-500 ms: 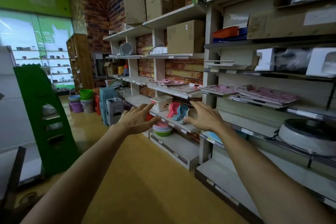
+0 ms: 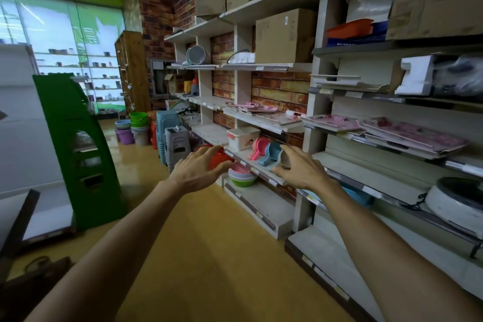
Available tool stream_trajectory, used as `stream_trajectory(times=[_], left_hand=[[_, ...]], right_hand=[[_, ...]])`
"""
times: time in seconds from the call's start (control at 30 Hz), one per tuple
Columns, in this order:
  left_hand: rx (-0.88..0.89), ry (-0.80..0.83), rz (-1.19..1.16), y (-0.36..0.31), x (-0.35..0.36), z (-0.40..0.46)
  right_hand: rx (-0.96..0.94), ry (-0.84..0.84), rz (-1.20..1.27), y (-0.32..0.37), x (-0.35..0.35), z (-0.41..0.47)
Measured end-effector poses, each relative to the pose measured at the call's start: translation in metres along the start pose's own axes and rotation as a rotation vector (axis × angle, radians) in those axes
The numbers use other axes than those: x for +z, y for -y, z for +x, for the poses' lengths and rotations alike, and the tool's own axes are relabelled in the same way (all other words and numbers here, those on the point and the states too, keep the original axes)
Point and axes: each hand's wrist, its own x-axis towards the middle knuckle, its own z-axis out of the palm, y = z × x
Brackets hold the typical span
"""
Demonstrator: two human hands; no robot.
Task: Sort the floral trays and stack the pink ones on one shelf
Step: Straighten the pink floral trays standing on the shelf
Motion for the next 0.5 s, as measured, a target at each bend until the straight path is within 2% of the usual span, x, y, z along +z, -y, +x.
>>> stream_trajectory(times=[0.2, 0.5], left_hand=[[-0.025, 0.003, 0.034, 0.033, 0.023, 0.057], [0.056, -0.021, 0.118, 0.101, 0.037, 0.201]], right_hand=[[-0.014, 0.004, 0.006, -0.006, 0.026, 0.06], [-0.002, 0.006, -0.007, 0.002, 0.058, 0.207]])
